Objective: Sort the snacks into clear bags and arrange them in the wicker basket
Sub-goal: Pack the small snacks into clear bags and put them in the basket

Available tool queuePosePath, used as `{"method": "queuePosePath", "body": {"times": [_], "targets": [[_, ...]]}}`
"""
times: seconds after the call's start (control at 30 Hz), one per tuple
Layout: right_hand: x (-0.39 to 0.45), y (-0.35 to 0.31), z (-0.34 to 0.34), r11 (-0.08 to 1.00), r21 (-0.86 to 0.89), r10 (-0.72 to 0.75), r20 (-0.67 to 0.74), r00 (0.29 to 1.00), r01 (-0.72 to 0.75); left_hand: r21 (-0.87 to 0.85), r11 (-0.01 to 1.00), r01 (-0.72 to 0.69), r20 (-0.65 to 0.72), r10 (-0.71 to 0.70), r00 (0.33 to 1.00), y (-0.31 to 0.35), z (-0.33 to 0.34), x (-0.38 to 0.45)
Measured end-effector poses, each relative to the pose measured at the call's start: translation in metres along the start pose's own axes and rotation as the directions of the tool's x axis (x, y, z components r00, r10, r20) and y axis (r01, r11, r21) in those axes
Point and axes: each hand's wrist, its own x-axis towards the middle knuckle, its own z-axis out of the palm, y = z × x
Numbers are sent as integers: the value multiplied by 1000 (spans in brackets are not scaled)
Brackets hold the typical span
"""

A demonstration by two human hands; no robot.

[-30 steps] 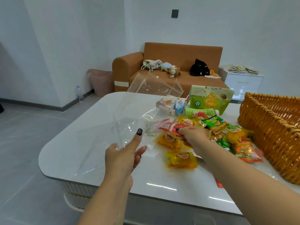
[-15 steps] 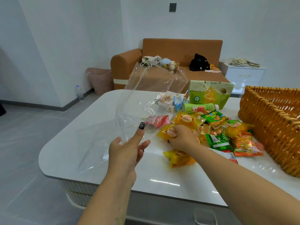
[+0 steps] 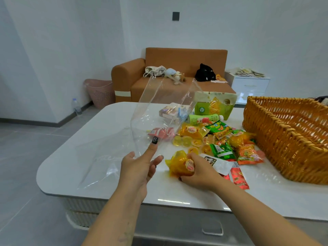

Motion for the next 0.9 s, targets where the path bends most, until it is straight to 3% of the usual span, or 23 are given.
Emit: {"method": "queuePosePath", "body": {"times": [0.13,0.2,0.3,0.37,0.43,0.67,0.73,0.9], "targets": [[2,-9,1,966,-257,-15,-33,999,6,13,1000,-3,3,3,1000,3,0,-6],[-7,-12,-3,966,-258,-21,-92,996,-4,27,1000,-2,11,2,1000,2,0,-9],[-35,-17,-19,972,187,188,-241,952,-144,63,998,-4,45,2,999,-1,4,-16],[-54,-19,-38,855,491,325,-251,912,-170,80,997,-22,64,17,998,-3,7,-23],[-71,-22,-60,722,678,363,-200,910,-139,107,993,-50,57,44,997,-4,8,-28],[-144,-42,-132,480,861,188,-287,939,167,282,935,-215,-17,229,973,-14,-7,-31],[-158,-40,-143,395,898,178,-280,943,192,390,882,-266,-1,289,957,-15,-10,-32],[-164,-37,-152,325,927,123,-235,964,185,616,683,-391,85,436,896,-16,-11,-40]]}}
